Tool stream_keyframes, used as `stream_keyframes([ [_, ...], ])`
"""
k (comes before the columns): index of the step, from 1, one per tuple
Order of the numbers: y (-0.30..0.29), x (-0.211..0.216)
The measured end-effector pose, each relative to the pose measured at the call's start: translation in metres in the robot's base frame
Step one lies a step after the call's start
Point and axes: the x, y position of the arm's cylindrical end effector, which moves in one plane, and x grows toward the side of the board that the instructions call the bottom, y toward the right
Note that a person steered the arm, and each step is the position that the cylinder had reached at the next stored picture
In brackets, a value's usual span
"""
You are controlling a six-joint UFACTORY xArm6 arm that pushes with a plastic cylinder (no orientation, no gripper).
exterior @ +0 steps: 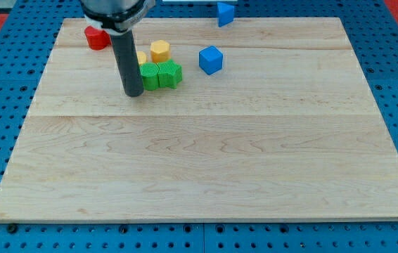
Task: Move the green blocks towards the yellow blocks
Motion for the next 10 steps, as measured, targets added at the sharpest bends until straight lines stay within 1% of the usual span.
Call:
stream_keyframes([
  [1, 0.061, 0.028],
  [2, 0.15, 0.005],
  [3, 0.139, -0.031],
  [5, 0.094, -0.076],
  [6, 0.093, -0.093],
  [8, 0.08, -0.058],
  [9, 0.08, -0.048],
  [10, 0.093, -0.042],
])
